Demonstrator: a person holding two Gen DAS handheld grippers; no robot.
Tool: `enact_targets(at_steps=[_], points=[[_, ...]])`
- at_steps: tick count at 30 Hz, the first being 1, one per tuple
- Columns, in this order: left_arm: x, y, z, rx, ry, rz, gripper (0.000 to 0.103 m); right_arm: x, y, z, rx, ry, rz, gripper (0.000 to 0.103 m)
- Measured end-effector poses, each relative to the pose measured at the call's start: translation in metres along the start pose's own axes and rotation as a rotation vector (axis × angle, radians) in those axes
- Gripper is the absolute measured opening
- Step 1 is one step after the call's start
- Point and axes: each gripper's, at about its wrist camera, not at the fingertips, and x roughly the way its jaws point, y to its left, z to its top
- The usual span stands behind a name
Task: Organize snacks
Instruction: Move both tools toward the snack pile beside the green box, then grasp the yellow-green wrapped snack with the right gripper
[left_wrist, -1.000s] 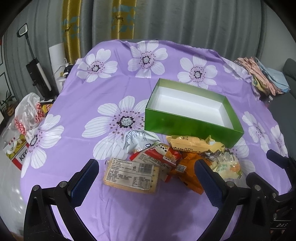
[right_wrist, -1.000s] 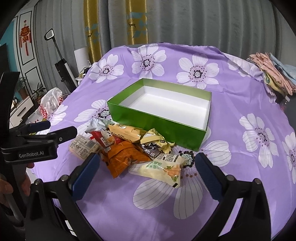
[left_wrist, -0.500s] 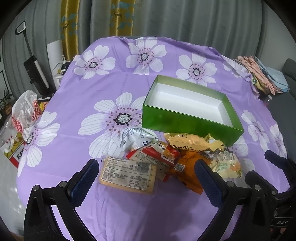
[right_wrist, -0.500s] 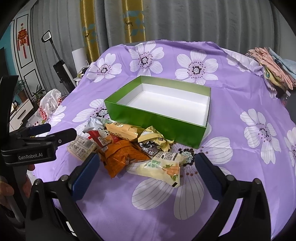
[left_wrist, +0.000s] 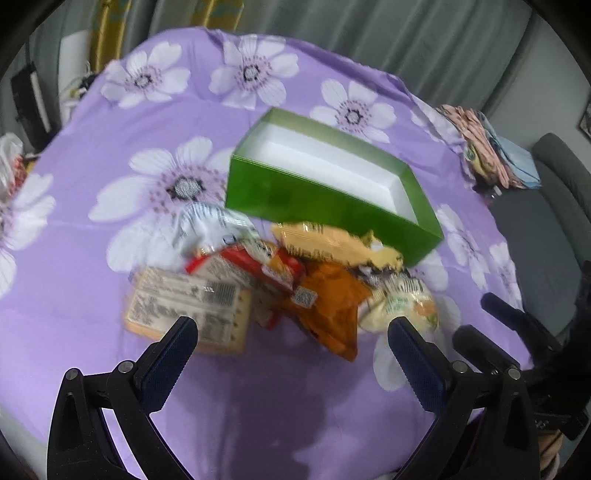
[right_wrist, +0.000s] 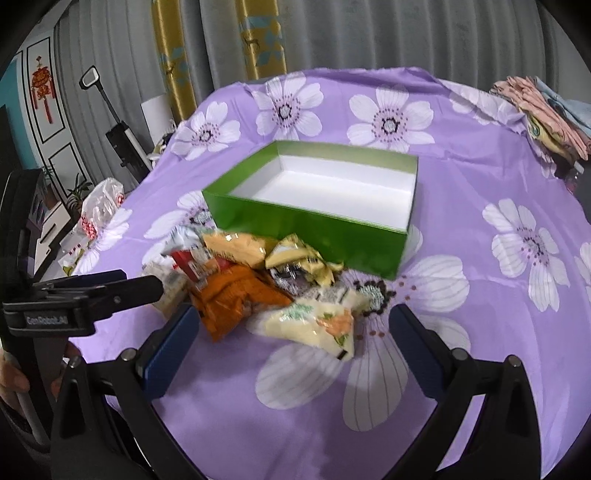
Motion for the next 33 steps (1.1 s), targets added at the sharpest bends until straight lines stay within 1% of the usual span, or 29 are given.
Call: enact_targets(at_steps=[1,4,5,7,9,11,15,16,19,21,23,25,27,29,32,33], points=[[0.0,0.0,-0.003,0.001,-0.001,-0.03,0.102,0.002,-0.002,-0.003,0.0,0.007,0.008,0.102],[0.002,0.004,-0.011,-0.017,0.0,-0.175,0.102,0.007,-0.007,-0.013,-0.001,0.03,0.04,0.099],[0.003,0.005,-0.014,-0.025,-0.005,-0.208,0.102,0.011,-0.008,-0.018,-0.005,0.045,0.044,0.097],[0.005,0.002,-0.016,-0.027,-0.011,-0.226,0.102,0.017,-0.009,-0.022,-0.007,0.065,0.047,0.092],[0.008,-0.004,-0.018,-0.018,0.002,-0.256,0.102,0.022,-0.012,-0.026,-0.001,0.081,0.053,0.087],[0.011,-0.012,-0.018,-0.008,0.015,-0.291,0.102,0.025,-0.017,-0.028,0.011,0.089,0.051,0.086],[0.022,-0.034,-0.015,0.038,0.043,-0.318,0.102,0.03,-0.033,-0.03,0.026,0.099,0.031,0.082],[0.026,-0.044,-0.012,0.055,0.052,-0.335,0.102,0.031,-0.037,-0.03,0.028,0.103,0.025,0.08],[0.035,-0.064,-0.008,0.097,0.061,-0.372,0.102,0.035,-0.048,-0.032,0.046,0.109,0.048,0.077],[0.046,-0.074,-0.003,0.115,0.076,-0.375,0.1,0.039,-0.05,-0.032,0.033,0.117,0.057,0.074],[0.062,-0.082,0.004,0.114,0.11,-0.369,0.097,0.042,-0.051,-0.031,0.01,0.123,0.065,0.071],[0.078,-0.082,0.008,0.092,0.151,-0.361,0.097,0.045,-0.052,-0.03,0.002,0.128,0.076,0.069],[0.089,-0.079,0.01,0.082,0.171,-0.33,0.096,0.05,-0.053,-0.028,-0.003,0.133,0.101,0.067],[0.095,-0.079,0.012,0.084,0.176,-0.318,0.096,0.055,-0.053,-0.026,-0.013,0.134,0.119,0.064],[0.1,-0.082,0.017,0.097,0.184,-0.304,0.096,0.061,-0.053,-0.023,-0.014,0.139,0.141,0.054],[0.102,-0.083,0.019,0.096,0.197,-0.3,0.089,0.063,-0.053,-0.022,-0.011,0.144,0.154,0.047]])
